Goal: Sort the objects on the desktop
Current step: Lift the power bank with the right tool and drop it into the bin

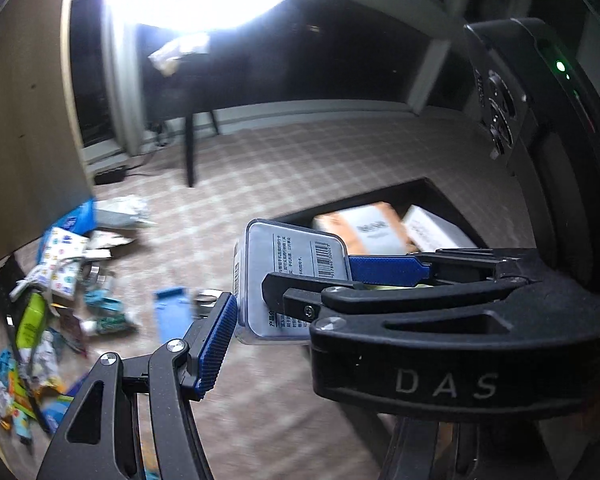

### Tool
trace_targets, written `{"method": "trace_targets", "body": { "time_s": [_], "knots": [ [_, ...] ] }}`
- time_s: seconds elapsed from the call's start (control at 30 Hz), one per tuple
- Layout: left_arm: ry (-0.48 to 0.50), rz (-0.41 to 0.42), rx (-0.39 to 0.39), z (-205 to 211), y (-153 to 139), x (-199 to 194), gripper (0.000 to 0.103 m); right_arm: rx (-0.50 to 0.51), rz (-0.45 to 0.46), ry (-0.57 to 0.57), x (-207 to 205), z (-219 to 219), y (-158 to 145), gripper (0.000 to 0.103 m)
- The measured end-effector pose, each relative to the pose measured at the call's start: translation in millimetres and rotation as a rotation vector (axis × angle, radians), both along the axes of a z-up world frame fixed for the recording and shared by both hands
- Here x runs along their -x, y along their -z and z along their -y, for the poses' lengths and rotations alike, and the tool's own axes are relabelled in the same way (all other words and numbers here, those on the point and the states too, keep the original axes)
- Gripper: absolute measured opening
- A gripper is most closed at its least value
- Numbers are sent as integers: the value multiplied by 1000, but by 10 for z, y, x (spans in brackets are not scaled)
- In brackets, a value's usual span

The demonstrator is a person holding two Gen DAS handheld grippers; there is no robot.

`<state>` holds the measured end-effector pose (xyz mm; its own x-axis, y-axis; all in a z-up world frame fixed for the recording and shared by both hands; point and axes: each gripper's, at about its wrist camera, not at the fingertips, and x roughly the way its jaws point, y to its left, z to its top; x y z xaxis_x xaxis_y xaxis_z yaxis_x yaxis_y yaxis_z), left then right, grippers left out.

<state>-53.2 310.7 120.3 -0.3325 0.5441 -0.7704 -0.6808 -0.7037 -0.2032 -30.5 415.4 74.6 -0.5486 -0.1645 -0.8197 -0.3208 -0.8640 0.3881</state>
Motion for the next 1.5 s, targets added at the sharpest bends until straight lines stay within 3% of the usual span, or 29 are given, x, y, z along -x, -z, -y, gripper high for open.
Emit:
{"method": "trace_targets", "body": {
  "time_s": [0.4, 0.73, 1.0, 1.5],
  "knots": [
    [240, 28, 4, -943, -19, -857, 57, -53, 36, 199, -1289, -580, -11, 60],
    [437, 75, 53, -1657, 168, -1439, 57, -22, 96, 388, -2193, -1055, 177, 60],
    [510, 63, 76, -1797, 170, -1641, 54, 2, 110, 424, -2431, -1132, 239, 59],
    [414, 45, 72, -1438, 101, -1343, 55, -85, 94, 406, -2231, -1049, 73, 61]
  ]
}}
